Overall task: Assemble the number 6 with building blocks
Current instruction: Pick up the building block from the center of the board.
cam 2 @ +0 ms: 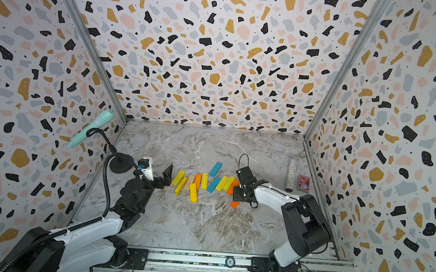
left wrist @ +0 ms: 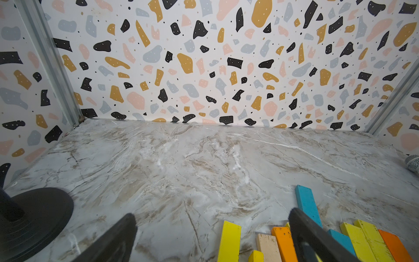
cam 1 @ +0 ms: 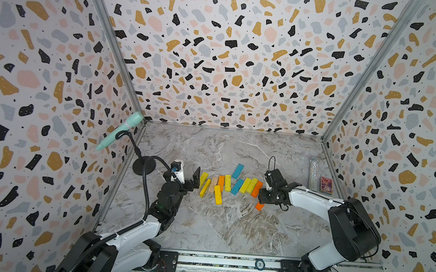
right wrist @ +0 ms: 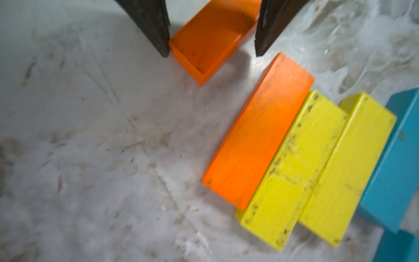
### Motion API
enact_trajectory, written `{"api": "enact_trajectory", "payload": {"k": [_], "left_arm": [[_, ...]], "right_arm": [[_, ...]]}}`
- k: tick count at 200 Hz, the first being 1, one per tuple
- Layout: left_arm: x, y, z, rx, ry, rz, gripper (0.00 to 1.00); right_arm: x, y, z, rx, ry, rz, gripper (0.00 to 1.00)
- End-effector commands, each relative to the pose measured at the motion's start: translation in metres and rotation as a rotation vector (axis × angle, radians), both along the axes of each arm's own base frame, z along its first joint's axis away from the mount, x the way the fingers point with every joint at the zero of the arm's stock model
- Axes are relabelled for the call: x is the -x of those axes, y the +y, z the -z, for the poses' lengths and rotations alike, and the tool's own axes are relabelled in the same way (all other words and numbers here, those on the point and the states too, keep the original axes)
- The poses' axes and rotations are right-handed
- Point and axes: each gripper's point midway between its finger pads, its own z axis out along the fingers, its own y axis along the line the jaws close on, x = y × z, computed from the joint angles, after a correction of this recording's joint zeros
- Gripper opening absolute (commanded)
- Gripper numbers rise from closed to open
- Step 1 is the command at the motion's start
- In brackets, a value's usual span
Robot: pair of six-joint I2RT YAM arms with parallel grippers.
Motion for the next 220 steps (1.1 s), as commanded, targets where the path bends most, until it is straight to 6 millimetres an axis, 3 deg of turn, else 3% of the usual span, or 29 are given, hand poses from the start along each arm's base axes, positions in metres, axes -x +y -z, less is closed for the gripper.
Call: {"api": "enact_trajectory", "payload": {"k": [1, 51, 94, 128, 171, 220], "left_arm": [[-0.001, -0.003, -0.019, 0.016, -0.055, 0.007, 1.0], [0.0, -0.003, -0.02, 0.022, -0.058, 0.013, 0.99], [0.001, -0.004, -0.023, 0.025, -0.064, 0.017, 1.0], [0.001, -0.003, -0.022, 0.023, -0.063, 0.015, 1.0], [0.001, -0.004, -0.023, 0.021, -0.062, 0.018, 1.0], [0.001, -0.004, -0.022, 0.02, -0.061, 0.016, 1.0]], "right_arm": [[0.006, 0.009, -0.015, -0.036, -0.003, 0.004, 0.65], [0.019, -0.003, 0.012, 0.074, 0.079, 0.024, 0.65], [0.029, 0.0, 0.02, 0.071, 0.11, 0.012, 0.65], [0.034, -0.002, 0.026, 0.012, 0.12, 0.021, 0.51], [0.005, -0.024, 0.021, -0.008, 0.068, 0.071, 0.27], [-0.04, -0.018, 0.017, 0.001, 0.027, 0.05, 0.21]]}}
